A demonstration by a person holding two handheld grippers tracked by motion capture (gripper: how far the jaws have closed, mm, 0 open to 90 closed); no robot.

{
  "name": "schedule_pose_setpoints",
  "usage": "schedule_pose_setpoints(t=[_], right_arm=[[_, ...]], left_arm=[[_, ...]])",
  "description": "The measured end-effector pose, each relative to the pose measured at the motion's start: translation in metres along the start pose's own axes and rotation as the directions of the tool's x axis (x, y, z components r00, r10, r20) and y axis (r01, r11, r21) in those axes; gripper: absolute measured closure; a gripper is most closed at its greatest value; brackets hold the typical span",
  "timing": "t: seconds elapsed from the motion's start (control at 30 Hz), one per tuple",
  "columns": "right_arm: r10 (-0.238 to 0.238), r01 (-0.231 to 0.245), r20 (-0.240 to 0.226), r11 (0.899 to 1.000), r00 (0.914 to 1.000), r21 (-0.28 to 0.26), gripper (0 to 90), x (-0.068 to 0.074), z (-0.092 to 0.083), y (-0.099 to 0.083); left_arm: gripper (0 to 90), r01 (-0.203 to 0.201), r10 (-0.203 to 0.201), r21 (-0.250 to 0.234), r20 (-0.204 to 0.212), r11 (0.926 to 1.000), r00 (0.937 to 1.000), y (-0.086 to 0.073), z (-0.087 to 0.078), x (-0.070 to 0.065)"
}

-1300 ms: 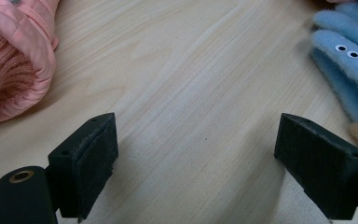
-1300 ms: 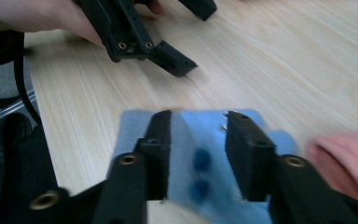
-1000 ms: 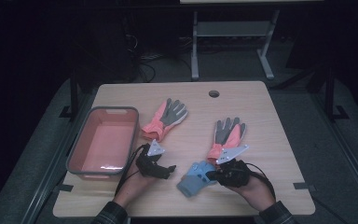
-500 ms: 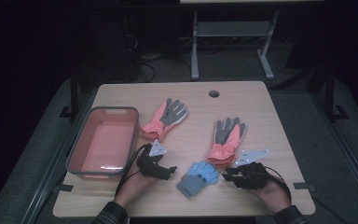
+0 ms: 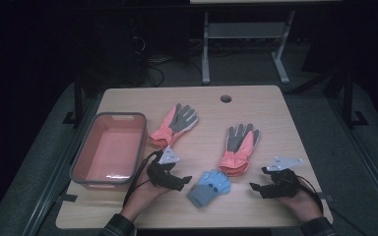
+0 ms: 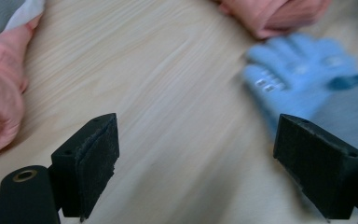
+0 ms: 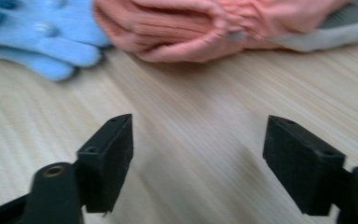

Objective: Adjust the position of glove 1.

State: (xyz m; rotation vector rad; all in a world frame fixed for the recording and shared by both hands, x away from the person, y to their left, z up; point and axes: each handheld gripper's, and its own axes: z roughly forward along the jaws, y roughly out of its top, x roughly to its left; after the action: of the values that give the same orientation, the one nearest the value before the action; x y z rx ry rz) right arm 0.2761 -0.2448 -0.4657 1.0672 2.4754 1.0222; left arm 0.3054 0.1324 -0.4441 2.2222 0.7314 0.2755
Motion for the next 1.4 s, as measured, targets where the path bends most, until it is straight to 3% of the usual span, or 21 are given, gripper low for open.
schedule_pose_setpoints(t=[0.13, 0.27, 0.53, 0.8, 0.9, 1.1, 1.27, 1.33, 1.4], right_arm=[[0.027, -0.027, 0.024, 1.000, 0.9993, -0.004, 17.8, -0.007, 0.003, -0.003], [0.026, -0.026, 0.047, 1.000, 0.9986, 0.001, 15.2, -0.007, 0.006, -0.004], [0.041, -0.042, 0.052, 0.999, 0.9978, 0.011, 13.4, -0.008, 0.010, -0.005], [0.048, -0.047, 0.050, 0.999, 0.9976, -0.017, 12.8, -0.009, 0.011, -0.008], [0.064, -0.062, 0.051, 0.997, 0.9967, -0.036, 12.9, -0.007, 0.010, -0.011], [0.061, -0.058, 0.054, 0.997, 0.9967, -0.043, 12.9, -0.008, 0.010, -0.012], [0.061, -0.059, 0.054, 0.997, 0.9967, -0.043, 12.9, -0.008, 0.010, -0.012], [0.061, -0.059, 0.054, 0.997, 0.9967, -0.043, 12.9, -0.008, 0.010, -0.012], [0.061, -0.059, 0.054, 0.997, 0.9967, -0.043, 12.9, -0.008, 0.010, -0.012]], left_arm=[[13.5, -0.008, 0.008, -0.002, 0.030, 1.0000, 0.9995, 0.006, -0.002, -0.009], [13.3, -0.034, 0.033, 0.018, 0.075, 0.9992, 0.9967, 0.013, 0.001, -0.026], [13.1, -0.032, 0.025, 0.054, 0.124, 0.9980, 0.9919, 0.023, 0.013, -0.044], [13.0, -0.076, 0.060, 0.104, 0.145, 0.9917, 0.9876, 0.032, 0.031, -0.053], [13.0, -0.062, 0.044, 0.121, 0.146, 0.9907, 0.9883, 0.032, 0.039, -0.054], [12.9, -0.085, 0.060, 0.164, 0.151, 0.9829, 0.9867, 0.029, 0.050, -0.055], [12.8, -0.080, 0.052, 0.167, 0.164, 0.9826, 0.9851, 0.026, 0.054, -0.056], [12.8, -0.094, 0.062, 0.179, 0.179, 0.9793, 0.9820, 0.025, 0.055, -0.056], [12.7, -0.089, 0.059, 0.165, 0.176, 0.9824, 0.9825, 0.024, 0.056, -0.058]])
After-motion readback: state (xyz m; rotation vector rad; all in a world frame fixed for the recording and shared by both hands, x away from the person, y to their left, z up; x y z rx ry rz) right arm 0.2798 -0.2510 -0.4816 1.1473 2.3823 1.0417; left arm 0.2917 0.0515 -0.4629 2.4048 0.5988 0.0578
